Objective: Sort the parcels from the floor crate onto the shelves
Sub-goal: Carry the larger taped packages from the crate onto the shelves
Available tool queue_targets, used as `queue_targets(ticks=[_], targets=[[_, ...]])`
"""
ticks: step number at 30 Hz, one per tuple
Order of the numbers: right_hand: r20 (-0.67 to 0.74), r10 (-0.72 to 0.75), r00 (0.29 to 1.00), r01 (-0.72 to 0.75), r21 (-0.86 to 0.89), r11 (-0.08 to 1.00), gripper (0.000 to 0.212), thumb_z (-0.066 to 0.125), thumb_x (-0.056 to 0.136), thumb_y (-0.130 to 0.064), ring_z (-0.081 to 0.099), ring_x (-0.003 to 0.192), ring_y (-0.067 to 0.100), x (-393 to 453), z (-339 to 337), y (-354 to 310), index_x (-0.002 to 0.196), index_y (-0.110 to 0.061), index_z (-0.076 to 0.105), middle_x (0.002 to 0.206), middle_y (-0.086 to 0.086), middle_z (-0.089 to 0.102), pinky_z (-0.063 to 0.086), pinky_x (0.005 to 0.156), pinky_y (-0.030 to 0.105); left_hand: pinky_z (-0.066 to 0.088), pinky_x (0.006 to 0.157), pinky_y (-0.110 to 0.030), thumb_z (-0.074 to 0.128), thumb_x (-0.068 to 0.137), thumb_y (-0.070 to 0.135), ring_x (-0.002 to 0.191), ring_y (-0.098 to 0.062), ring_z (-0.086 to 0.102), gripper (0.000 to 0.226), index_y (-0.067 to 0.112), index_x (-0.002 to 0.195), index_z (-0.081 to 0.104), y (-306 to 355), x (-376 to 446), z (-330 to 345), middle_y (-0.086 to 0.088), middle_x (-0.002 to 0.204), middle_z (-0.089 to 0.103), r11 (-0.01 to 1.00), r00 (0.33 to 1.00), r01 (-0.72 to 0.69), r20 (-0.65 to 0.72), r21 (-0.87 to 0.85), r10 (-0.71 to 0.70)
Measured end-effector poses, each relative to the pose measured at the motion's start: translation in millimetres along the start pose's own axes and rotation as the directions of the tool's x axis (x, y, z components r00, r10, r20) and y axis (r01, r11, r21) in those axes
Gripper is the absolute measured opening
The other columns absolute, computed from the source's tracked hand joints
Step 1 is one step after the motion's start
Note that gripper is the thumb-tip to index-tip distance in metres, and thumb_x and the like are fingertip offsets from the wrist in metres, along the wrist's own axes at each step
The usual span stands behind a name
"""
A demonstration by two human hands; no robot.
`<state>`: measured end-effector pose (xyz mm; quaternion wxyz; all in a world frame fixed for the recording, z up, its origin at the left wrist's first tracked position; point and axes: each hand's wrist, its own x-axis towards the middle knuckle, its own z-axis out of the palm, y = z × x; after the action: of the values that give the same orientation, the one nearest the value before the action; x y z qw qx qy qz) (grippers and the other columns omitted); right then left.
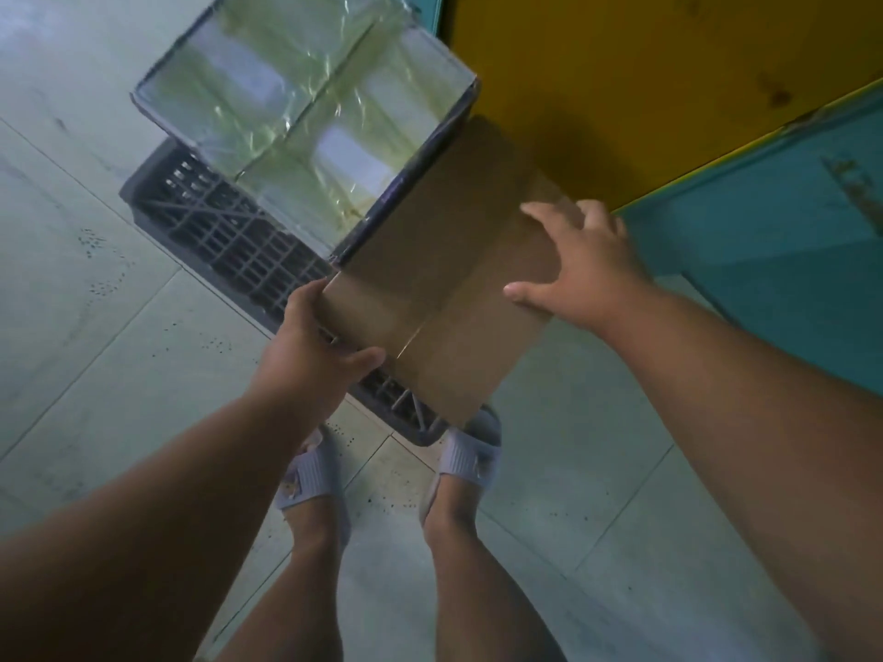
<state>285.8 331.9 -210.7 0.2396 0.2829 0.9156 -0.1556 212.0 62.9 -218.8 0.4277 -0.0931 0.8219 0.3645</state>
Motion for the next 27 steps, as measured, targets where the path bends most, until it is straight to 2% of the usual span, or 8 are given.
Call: queue_targets(ticks=[3, 5, 8, 13, 18, 20, 24, 27], targets=[[-0.057, 0.002, 0.998, 0.0, 0.039, 0.999, 0.086, 0.076, 0.075, -0.06, 0.033, 0.135, 0.036, -17, -19, -5, 0.148, -0.046, 0.033, 0.147, 0.013, 0.033, 0.041, 0.105, 0.048, 0.053, 0.063, -0.025, 0.084, 0.076, 0.013, 0.087, -0.01, 0.06, 0.081, 0.037, 0.14, 0.041, 11, -23, -6, 0.011, 0.106, 0.055, 0.984, 0.998, 0.04, -0.041, -0.176, -0.047], [-0.076, -0.001, 0.997, 0.004, 0.028, 1.0, 0.087, 0.076, 0.074, -0.061, 0.034, 0.134, 0.037, -46, -37, -10, 0.148, -0.045, 0.033, 0.147, 0.015, 0.034, 0.04, 0.105, 0.048, 0.06, 0.075, -0.04, 0.083, 0.075, 0.007, 0.095, -0.022, 0.063, 0.078, 0.039, 0.135, 0.045, 14, -54, -17, 0.008, 0.113, 0.055, 0.965, 0.996, 0.081, -0.018, -0.248, -0.088], [-0.067, 0.01, 0.998, -0.007, 0.044, 0.999, 0.088, 0.073, 0.075, -0.063, 0.034, 0.134, 0.038, -111, -79, -19, 0.15, -0.045, 0.031, 0.149, 0.016, 0.032, 0.039, 0.104, 0.048, 0.056, 0.092, -0.054, 0.079, 0.073, -0.007, 0.105, -0.029, 0.064, 0.084, 0.04, 0.135, 0.046, 32, -122, -47, 0.005, 0.123, 0.053, 0.96, 0.996, 0.088, 0.039, -0.265, -0.08], [-0.144, 0.037, 0.989, -0.019, 0.122, 0.992, 0.09, 0.076, 0.073, -0.062, 0.04, 0.128, 0.035, -222, -193, -42, 0.15, -0.038, 0.034, 0.145, 0.015, 0.039, 0.044, 0.099, 0.048, 0.061, 0.081, -0.036, 0.075, 0.079, -0.009, 0.09, -0.011, 0.071, 0.092, 0.044, 0.142, 0.033, 95, -253, -127, 0.015, 0.109, 0.063, 0.99, 0.979, -0.142, 0.146, -0.001, 0.141], [-0.368, 0.032, 0.929, 0.041, 0.189, 0.981, 0.081, 0.078, 0.074, -0.057, 0.046, 0.122, 0.034, -312, -317, -77, 0.139, -0.022, 0.046, 0.135, 0.014, 0.051, 0.045, 0.094, 0.046, 0.052, 0.062, -0.007, 0.081, 0.076, -0.002, 0.077, 0.003, 0.069, 0.08, 0.036, 0.132, 0.039, 152, -349, -200, 0.01, 0.094, 0.067, 0.867, 0.873, -0.487, 0.049, 0.103, 0.485], [-0.423, 0.017, 0.906, 0.085, 0.22, 0.972, 0.077, 0.075, 0.074, -0.063, 0.047, 0.122, 0.031, -339, -356, -91, 0.135, -0.023, 0.05, 0.133, 0.01, 0.053, 0.047, 0.095, 0.046, 0.054, 0.067, -0.009, 0.081, 0.074, -0.006, 0.08, -0.001, 0.071, 0.072, 0.031, 0.127, 0.049, 169, -366, -225, 0.01, 0.099, 0.068, 0.834, 0.834, -0.551, -0.015, 0.035, 0.551], [-0.383, -0.111, 0.917, 0.24, 0.307, 0.921, 0.089, 0.068, 0.059, -0.083, 0.047, 0.125, 0.02, -383, -424, -105, 0.133, -0.037, 0.05, 0.137, -0.001, 0.052, 0.045, 0.099, 0.045, 0.058, 0.078, -0.035, 0.084, 0.072, -0.002, 0.088, -0.022, 0.071, 0.053, 0.02, 0.115, 0.063, 200, -379, -275, -0.003, 0.106, 0.071, 0.757, 0.779, -0.623, -0.075, -0.197, 0.622], [-0.384, -0.129, 0.914, 0.278, 0.362, 0.89, 0.09, 0.075, 0.053, -0.072, 0.046, 0.124, 0.014, -411, -454, -122, 0.134, -0.047, 0.045, 0.139, -0.006, 0.048, 0.043, 0.091, 0.032, 0.052, 0.067, -0.028, 0.073, 0.087, 0.014, 0.07, -0.014, 0.065, 0.022, 0.013, 0.106, 0.063, 227, -388, -303, 0.0, 0.081, 0.073, 0.668, 0.736, -0.657, -0.105, -0.348, 0.669]])
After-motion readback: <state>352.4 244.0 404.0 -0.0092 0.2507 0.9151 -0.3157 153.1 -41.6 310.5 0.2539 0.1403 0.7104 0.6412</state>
